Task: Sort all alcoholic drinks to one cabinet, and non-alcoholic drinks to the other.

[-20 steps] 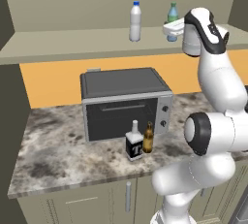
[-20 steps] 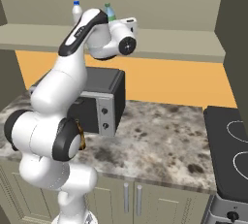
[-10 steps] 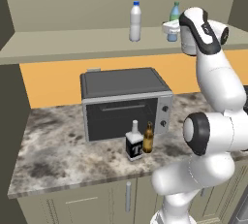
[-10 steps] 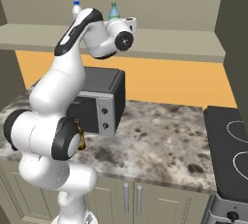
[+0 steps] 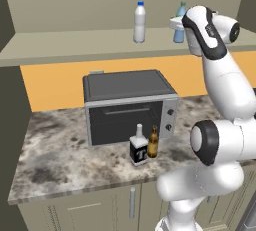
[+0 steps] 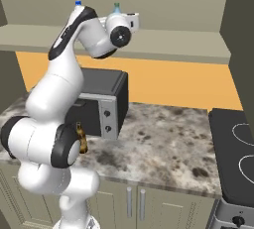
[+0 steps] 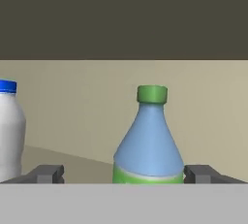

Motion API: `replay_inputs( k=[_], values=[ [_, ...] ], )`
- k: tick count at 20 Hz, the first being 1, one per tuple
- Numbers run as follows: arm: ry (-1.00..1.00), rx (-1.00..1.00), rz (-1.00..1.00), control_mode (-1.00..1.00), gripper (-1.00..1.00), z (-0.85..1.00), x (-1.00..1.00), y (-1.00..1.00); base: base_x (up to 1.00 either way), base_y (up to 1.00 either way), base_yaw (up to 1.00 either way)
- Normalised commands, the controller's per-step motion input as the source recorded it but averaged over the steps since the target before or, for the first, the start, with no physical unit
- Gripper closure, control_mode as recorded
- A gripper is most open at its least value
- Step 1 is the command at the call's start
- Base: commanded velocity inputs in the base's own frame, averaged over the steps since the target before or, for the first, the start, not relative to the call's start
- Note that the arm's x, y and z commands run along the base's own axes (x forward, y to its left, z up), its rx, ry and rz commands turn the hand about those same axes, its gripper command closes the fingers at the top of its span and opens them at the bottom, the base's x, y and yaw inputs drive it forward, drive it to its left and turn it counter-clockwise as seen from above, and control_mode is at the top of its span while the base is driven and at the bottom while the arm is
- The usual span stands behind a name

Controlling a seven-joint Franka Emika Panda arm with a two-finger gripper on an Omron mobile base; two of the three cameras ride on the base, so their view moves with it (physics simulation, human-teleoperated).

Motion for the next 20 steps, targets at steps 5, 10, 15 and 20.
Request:
replay_inputs(
  k=[5, 10, 15, 20],
  values=[
    [0.00, 0.00, -0.09, -1.00, -1.00, 0.18, -0.58, -0.06, 0.00, 0.00, 0.00],
    [0.00, 0.00, -0.08, -1.00, -1.00, 0.17, -0.93, -0.14, 0.00, 0.00, 0.00],
    [0.00, 0.00, -0.08, -1.00, -1.00, 0.11, -1.00, -0.14, 0.00, 0.00, 0.00],
    [0.01, 0.00, -0.04, -1.00, -1.00, 0.08, -1.00, -0.08, 0.00, 0.00, 0.00]
  ],
)
